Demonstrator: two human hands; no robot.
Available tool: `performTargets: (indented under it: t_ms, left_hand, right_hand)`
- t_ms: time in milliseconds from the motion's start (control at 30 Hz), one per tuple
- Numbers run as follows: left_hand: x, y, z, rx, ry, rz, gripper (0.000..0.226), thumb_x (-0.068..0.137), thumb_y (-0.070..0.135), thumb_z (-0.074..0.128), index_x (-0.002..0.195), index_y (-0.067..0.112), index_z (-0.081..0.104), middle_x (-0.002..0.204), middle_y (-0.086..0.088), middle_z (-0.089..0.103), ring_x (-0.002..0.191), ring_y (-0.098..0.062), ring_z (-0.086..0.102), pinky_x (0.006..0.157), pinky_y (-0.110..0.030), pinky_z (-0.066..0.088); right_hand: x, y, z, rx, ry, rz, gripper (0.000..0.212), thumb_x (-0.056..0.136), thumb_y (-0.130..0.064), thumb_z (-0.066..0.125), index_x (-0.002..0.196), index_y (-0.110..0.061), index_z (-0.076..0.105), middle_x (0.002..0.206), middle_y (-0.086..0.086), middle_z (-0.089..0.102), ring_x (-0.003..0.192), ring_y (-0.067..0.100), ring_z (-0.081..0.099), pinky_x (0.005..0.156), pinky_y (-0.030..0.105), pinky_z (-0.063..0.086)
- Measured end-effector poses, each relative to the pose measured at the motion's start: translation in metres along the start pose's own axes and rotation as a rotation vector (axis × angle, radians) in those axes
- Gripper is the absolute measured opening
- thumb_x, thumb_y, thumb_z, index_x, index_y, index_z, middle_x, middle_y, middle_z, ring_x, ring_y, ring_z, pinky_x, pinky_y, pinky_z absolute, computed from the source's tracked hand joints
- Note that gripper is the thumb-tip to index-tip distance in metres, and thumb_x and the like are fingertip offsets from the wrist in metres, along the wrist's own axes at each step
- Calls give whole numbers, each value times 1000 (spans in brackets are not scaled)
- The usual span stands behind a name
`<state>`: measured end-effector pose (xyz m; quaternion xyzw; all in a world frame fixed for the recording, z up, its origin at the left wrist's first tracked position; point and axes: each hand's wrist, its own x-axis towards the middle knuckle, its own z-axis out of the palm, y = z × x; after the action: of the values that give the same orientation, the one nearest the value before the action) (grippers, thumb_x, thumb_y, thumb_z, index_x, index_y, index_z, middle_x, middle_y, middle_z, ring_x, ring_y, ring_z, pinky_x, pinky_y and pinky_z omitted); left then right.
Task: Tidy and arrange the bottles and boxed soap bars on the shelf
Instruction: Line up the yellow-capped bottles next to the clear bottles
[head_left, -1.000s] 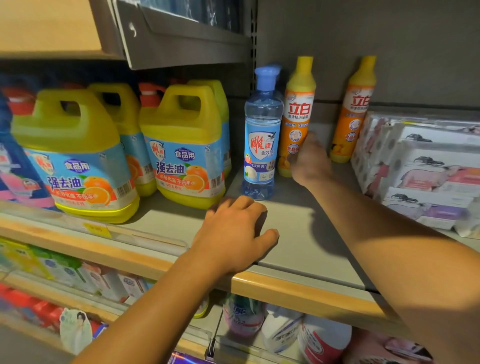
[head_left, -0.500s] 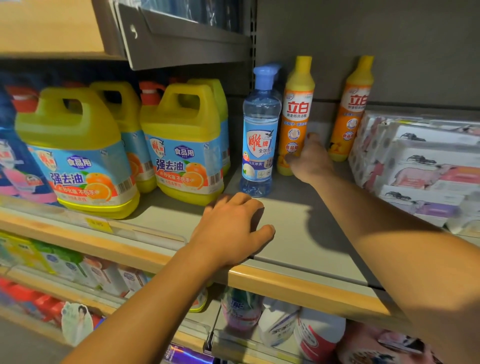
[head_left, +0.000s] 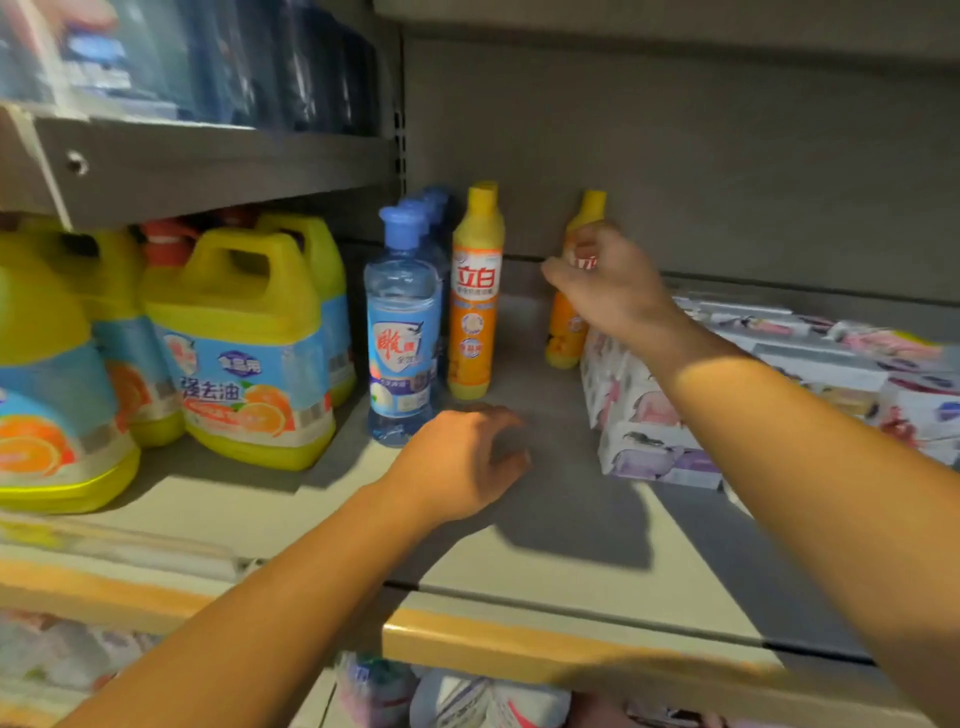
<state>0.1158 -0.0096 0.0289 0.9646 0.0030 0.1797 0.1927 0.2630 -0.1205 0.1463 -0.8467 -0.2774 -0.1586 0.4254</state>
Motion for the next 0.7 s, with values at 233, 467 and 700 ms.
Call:
performTargets:
  t_ms: [233, 467, 700]
  left_hand:
    - [52, -13, 28, 111, -127, -87, 58, 94, 52, 51, 144, 24, 45, 149, -1, 46, 135, -22, 43, 106, -29, 38]
    - [58, -29, 42, 68, -148, -94, 61, 91, 56, 52, 145, 29, 44, 152, 4, 41, 140, -17, 32, 113, -27, 31]
    - [60, -35, 43, 28, -136, -61, 59, 90, 55, 55, 143, 30, 47, 151, 7, 41, 140, -13, 30, 111, -20, 24]
  right_hand:
    - [55, 28, -14, -56, 18, 102, 51, 84, -40, 67, 128, -17, 54, 123, 4, 61, 98, 17, 60, 72, 19, 38]
    - [106, 33, -4, -41, -51, 183, 38, 85, -38, 61, 112, -10, 62, 115, 11, 66, 98, 25, 63, 73, 27, 42]
    - [124, 34, 9, -69, 5, 138, 30, 92, -38, 57, 105, -13, 65, 112, 11, 67, 96, 26, 62, 78, 29, 45]
